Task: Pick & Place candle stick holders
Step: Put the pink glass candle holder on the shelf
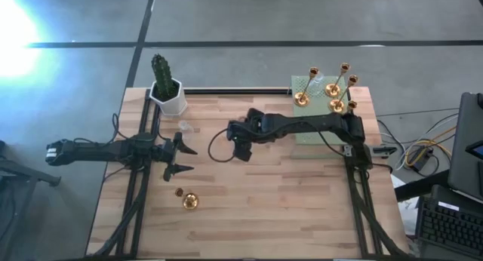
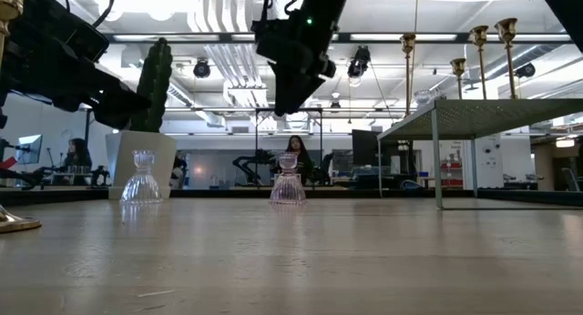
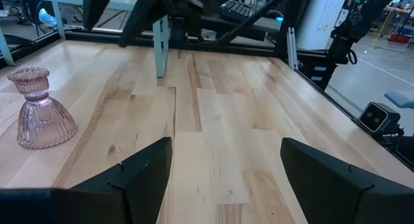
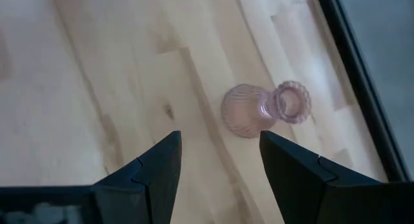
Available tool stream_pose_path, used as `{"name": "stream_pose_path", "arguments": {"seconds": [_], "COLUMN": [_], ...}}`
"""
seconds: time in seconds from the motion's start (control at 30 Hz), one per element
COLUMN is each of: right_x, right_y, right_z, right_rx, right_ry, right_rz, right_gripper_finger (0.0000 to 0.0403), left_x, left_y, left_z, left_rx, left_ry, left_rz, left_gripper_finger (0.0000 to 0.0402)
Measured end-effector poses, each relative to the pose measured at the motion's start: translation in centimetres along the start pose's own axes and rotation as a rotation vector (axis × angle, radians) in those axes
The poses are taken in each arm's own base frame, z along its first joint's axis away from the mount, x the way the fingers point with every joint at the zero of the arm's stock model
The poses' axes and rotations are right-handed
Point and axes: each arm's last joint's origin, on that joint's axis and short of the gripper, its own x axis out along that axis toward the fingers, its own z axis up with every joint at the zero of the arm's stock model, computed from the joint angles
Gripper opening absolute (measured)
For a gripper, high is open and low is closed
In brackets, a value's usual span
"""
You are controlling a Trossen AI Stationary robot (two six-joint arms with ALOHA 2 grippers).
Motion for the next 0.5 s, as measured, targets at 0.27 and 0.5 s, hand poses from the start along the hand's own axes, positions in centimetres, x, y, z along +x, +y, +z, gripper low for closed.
{"name": "stream_pose_path", "arguments": {"seconds": [0.27,0.5], "right_x": [1.1,1.9], "right_y": [-1.5,-3.6], "right_z": [0.7,1.0], "right_rx": [-0.057,-0.092], "right_ry": [-0.048,-0.027], "right_rz": [0.01,0.067], "right_gripper_finger": [0.0203,0.0203], "left_x": [0.0,0.0], "left_y": [0.0,0.0], "left_z": [0.0,0.0], "left_rx": [0.0,0.0], "left_ry": [0.0,0.0], "left_rz": [0.0,0.0], "left_gripper_finger": [0.0294,0.0294]}}
